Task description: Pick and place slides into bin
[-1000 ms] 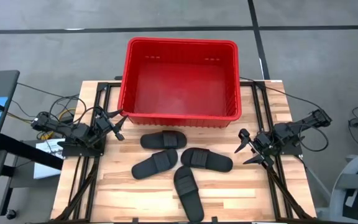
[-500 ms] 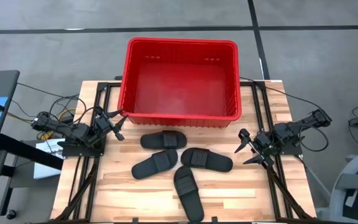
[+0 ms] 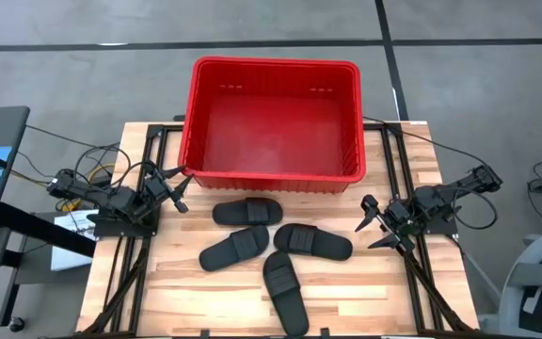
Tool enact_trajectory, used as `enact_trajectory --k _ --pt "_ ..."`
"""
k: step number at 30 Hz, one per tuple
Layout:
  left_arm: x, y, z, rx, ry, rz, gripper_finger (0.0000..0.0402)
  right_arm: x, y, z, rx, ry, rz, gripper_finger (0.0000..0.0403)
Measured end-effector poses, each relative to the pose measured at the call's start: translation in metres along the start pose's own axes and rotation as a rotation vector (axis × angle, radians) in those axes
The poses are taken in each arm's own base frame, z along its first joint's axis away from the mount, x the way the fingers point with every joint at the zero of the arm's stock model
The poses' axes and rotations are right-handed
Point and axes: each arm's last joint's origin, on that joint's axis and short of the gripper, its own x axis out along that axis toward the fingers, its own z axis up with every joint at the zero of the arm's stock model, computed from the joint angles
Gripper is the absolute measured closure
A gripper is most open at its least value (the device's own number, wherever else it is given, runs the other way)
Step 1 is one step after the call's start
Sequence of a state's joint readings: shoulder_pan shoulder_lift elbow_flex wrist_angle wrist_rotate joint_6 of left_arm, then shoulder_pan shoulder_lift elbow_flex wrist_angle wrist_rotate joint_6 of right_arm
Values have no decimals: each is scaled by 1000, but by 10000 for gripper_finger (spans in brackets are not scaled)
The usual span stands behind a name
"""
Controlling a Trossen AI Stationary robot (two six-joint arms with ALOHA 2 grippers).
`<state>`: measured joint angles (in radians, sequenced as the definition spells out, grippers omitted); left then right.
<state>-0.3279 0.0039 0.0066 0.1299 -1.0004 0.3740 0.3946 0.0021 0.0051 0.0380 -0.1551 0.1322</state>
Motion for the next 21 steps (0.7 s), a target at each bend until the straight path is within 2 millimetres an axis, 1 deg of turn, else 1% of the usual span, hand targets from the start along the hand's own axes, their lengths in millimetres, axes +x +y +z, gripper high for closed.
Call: enact_trajectory --k 10,12,14,16,21 --pt "0 0 0 1 -1 0 260 0 0 0 0 0 1 143" --pt "0 0 1 52 -8 -3 260 0 0 0 0 0 0 143" --pt "1 0 1 156 -14 -14 260 0 0 0 0 0 1 143" --pt "1 0 1 224 -23 -26 260 0 0 0 0 0 0 143" --pt "1 -2 1 242 -35 -60 260 0 0 0 0 0 0 143"
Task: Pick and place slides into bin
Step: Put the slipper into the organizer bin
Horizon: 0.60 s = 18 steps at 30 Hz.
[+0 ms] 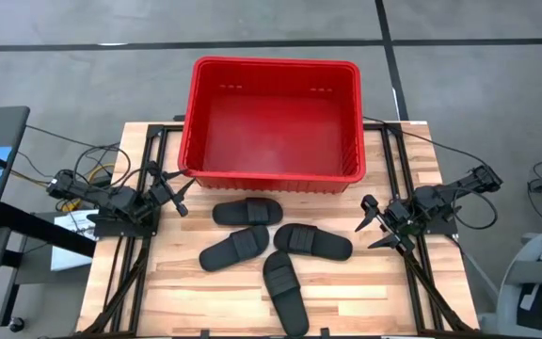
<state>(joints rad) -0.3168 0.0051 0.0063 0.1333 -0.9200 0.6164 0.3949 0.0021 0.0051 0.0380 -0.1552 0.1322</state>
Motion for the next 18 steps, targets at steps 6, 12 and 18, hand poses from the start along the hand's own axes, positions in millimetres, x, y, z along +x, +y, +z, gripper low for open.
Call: enact_trajectory --k 6,12,18 --pt "0 -1 -1 16 5 -6 260 0 0 0 0 0 0 143" --pt "0 -1 -1 23 4 -14 260 0 0 0 0 0 0 143" --pt "0 -1 0 -86 -10 -20 260 0 0 0 0 0 0 143"
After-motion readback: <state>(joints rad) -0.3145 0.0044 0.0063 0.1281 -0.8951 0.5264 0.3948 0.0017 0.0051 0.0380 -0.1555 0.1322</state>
